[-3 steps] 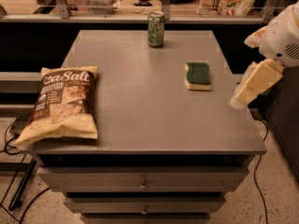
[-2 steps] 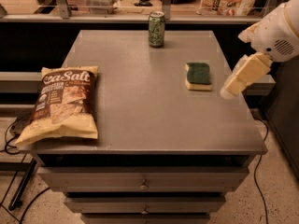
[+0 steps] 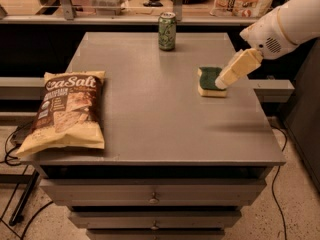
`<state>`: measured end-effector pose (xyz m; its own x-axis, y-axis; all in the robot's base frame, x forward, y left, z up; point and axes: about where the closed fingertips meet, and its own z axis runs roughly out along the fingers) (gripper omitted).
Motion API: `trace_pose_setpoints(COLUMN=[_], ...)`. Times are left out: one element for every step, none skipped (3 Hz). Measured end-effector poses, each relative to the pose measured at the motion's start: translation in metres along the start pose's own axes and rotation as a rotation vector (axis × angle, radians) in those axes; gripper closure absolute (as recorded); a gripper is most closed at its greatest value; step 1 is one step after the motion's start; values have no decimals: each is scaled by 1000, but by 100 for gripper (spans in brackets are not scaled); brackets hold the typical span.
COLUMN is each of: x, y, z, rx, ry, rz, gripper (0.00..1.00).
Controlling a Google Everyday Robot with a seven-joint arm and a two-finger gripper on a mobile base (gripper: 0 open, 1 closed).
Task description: Pick sponge
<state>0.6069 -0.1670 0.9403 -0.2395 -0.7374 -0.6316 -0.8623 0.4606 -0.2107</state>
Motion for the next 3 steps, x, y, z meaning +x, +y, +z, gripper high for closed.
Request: trace_pose_setpoints(x=[-2, -2, 1], y=[-13, -14, -13], z=[26, 28, 40], rx=[-24, -26, -25], ry=[-17, -18, -4], rz=[30, 32, 46], gripper=[0, 0, 0])
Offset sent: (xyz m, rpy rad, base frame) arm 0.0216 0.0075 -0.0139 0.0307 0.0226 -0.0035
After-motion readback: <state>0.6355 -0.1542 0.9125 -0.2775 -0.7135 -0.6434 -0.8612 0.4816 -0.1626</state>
